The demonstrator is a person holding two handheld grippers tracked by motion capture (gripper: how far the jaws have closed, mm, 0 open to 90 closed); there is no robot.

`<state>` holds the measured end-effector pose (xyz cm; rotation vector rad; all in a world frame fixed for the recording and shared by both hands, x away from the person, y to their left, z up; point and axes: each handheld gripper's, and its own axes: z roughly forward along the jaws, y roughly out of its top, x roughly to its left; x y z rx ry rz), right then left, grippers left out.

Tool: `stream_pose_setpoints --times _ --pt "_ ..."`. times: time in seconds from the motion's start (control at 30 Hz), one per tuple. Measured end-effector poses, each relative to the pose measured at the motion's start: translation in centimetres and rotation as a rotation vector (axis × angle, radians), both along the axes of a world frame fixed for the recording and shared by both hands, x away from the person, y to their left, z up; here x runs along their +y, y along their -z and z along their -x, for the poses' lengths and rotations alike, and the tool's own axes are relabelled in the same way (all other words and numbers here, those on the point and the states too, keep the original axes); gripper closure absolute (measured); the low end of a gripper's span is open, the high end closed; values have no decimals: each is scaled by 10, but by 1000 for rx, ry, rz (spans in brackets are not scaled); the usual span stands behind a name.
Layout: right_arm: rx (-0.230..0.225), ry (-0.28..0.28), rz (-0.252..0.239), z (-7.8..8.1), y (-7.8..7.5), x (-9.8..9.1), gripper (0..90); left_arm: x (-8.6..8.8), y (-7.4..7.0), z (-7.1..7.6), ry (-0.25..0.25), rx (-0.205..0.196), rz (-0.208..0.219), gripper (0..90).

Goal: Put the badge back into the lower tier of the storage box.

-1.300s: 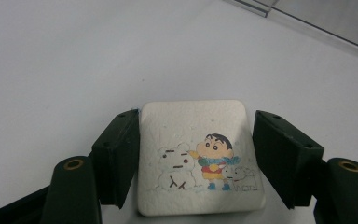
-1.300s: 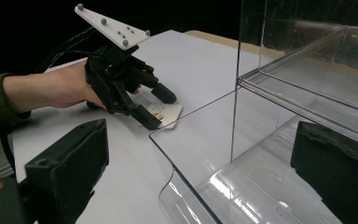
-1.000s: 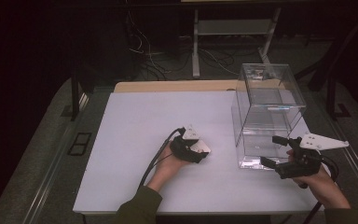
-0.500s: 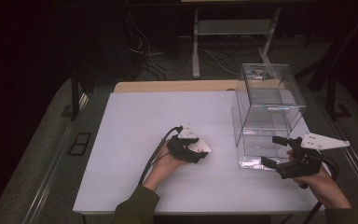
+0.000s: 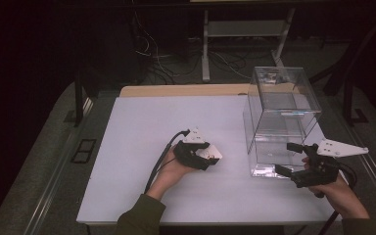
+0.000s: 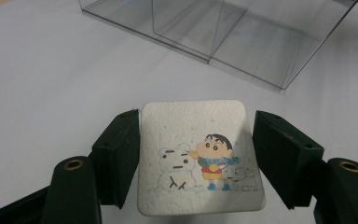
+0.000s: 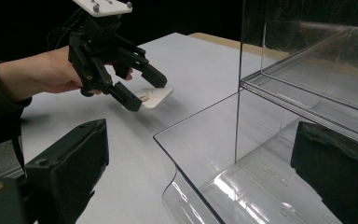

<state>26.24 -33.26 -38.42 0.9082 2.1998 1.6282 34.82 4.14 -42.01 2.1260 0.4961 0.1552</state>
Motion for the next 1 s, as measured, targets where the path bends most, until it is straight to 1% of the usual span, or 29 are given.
stream_pose_setpoints --times 0.37,0.4,0.53,0.73,0.87,0.97,1.0 --pt "-2 3 -6 0 1 0 38 2 -14 4 32 -1 30 322" --pt "0 3 -7 0 1 0 38 2 -14 5 33 3 39 323" --pt "-7 3 -8 0 1 0 38 2 -19 6 47 0 48 322" --pt "-14 4 -10 0 2 0 38 0 -25 10 67 6 76 322" --pt "-17 5 -9 0 2 0 38 -1 -28 11 84 3 78 323" --pt "-17 7 -8 0 2 0 38 -2 -30 13 86 4 86 322" --pt "-17 8 -8 0 2 0 38 -2 -31 13 89 -1 84 322"
